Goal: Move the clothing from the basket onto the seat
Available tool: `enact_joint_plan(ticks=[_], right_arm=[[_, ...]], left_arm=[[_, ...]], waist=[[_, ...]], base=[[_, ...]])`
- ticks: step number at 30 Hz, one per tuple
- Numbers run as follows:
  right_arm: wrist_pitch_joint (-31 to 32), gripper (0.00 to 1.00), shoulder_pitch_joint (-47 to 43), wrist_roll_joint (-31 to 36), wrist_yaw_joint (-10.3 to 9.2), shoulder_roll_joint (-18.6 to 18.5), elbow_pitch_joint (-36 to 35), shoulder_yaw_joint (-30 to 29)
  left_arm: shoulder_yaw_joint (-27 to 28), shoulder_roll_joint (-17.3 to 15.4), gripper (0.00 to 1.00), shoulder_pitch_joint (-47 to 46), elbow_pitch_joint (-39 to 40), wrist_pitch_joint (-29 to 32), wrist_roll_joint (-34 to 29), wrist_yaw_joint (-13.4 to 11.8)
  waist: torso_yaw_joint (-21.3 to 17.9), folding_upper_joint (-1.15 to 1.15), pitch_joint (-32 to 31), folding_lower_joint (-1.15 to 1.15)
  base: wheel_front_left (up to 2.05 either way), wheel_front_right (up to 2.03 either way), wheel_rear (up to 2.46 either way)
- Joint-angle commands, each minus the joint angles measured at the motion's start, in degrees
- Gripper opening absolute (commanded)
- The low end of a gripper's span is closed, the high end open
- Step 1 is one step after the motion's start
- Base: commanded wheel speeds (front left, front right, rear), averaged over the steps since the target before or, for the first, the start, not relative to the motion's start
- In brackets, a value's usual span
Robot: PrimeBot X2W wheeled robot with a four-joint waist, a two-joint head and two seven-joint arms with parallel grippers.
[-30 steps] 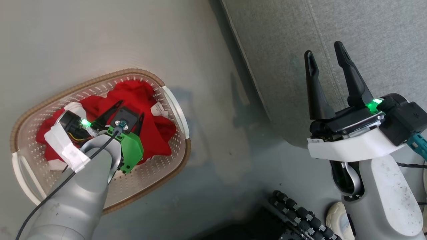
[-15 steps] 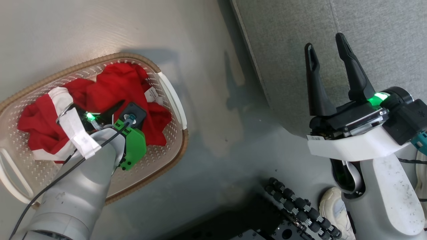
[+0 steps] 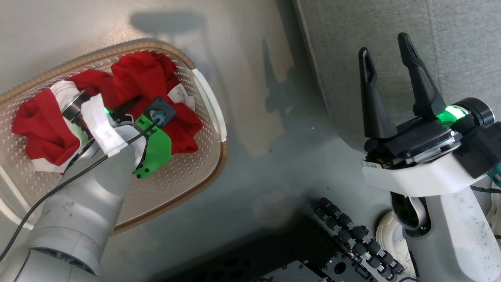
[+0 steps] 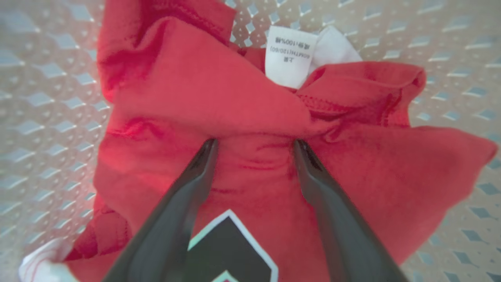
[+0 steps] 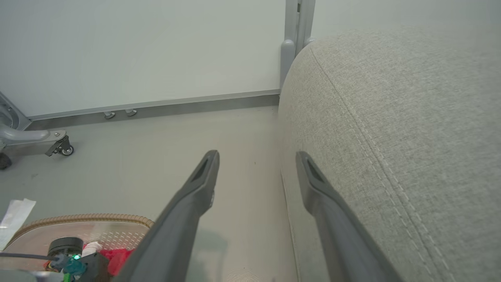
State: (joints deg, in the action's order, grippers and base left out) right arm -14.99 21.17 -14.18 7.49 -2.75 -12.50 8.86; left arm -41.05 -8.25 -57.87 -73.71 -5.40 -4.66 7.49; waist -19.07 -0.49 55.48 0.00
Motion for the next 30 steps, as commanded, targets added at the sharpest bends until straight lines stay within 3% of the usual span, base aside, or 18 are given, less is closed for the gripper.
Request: enact_joint_plan(ticks=[1, 8, 9, 10, 11, 30], right_arm=[[-0.1, 1.00, -0.7, 0.5, 0.00, -0.1, -0.4, 0.1], [-0.1, 1.00, -1.8, 2.0, 0.00, -0.1, -1.6, 0.5], [-0.1, 1.00, -1.8, 2.2, 0.00, -0.1, -1.8, 0.5], [-0.1, 1.00, -1.9, 2.4, 0.00, -0.1, -2.0, 0.5], [-0.1, 1.00, -2.0, 2.5, 0.00, -0.1, -2.2, 0.5], [-0.1, 1.00, -1.0, 3.3, 0.00, -0.1, -1.5, 0.4]], left_arm=[[-0.4, 0.2, 1.00, -1.0, -0.1, 0.4, 0.0, -0.1], [-2.1, 1.1, 0.98, -1.8, -0.2, 2.3, 1.0, -0.1], [-2.5, 1.2, 0.51, -1.8, -0.2, 2.3, 1.1, -0.1], [-2.7, 1.3, 0.30, -1.9, -0.2, 2.5, 1.4, -0.1], [-3.0, 1.4, 0.00, -1.8, -0.2, 2.6, 1.5, -0.1], [-6.4, 3.5, 0.00, -1.5, -0.2, -1.0, 3.2, -0.6]], waist=[[1.0, 0.49, 0.8, 0.00], [2.5, 0.49, 1.0, 0.00], [2.7, 0.49, 1.0, 0.00], [2.8, 0.49, 1.0, 0.00], [3.0, 0.49, 1.1, 0.00], [4.5, 0.49, -1.1, 0.00]], base=[[0.03, 0.03, 0.03], [0.05, 0.05, 0.05], [0.04, 0.04, 0.04], [0.03, 0.03, 0.03], [0.03, 0.03, 0.03], [0.00, 0.00, 0.00]])
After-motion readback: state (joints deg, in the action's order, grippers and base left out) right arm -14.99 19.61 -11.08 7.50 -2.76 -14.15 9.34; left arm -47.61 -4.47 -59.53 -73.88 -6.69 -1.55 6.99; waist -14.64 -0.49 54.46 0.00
